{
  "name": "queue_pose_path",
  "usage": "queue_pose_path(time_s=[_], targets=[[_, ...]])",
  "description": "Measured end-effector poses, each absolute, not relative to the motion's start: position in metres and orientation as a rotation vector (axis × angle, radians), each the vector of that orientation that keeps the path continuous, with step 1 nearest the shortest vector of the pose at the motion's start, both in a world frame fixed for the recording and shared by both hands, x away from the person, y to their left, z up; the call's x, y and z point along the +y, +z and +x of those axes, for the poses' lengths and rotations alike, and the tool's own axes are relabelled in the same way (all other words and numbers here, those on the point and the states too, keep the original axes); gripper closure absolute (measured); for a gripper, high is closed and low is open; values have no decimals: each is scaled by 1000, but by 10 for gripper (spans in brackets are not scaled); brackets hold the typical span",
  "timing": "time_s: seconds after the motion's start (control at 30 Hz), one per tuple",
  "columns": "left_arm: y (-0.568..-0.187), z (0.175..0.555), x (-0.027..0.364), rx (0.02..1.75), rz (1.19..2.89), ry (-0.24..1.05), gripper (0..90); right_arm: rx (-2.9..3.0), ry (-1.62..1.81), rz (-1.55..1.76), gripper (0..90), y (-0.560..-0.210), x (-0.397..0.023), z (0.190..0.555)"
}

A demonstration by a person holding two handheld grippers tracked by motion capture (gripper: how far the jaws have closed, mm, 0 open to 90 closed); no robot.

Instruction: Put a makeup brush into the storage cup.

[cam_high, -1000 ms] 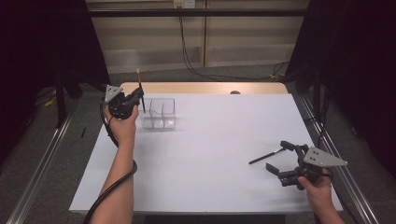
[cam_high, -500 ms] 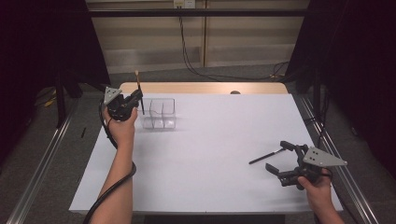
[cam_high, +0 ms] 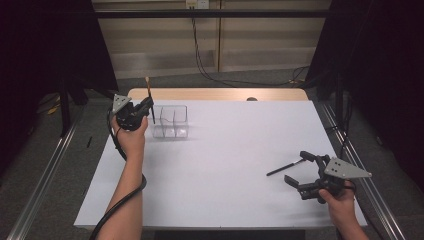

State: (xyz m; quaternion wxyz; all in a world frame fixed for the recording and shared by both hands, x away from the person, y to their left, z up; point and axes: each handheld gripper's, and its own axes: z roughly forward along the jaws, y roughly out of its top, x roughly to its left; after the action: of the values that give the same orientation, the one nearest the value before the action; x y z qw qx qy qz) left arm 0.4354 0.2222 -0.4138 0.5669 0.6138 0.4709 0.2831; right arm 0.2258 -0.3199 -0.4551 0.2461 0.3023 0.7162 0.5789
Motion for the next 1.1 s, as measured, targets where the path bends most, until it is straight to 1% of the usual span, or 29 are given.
queue_pose_path(time_s=[0.37,0.63,0.67,0.73,0.8,0.97,1.1], targets=[[-414,435,223,1110,1442,653,833,1955,1582,823,0,-455,-320,226],[-416,435,223,1116,1437,602,819,1958,1576,825,0,-455,-320,226],[-416,435,222,1114,1439,598,788,1958,1578,827,0,-455,-320,226],[-417,435,222,1100,1465,596,679,1960,1578,824,0,-455,-319,226],[-417,435,220,1098,1486,607,616,1962,1577,825,0,-455,-319,226],[-418,432,220,1075,1486,617,418,1963,1578,818,0,-455,-318,226],[-418,428,221,1059,1482,627,330,1965,1576,818,0,-455,-318,226]])
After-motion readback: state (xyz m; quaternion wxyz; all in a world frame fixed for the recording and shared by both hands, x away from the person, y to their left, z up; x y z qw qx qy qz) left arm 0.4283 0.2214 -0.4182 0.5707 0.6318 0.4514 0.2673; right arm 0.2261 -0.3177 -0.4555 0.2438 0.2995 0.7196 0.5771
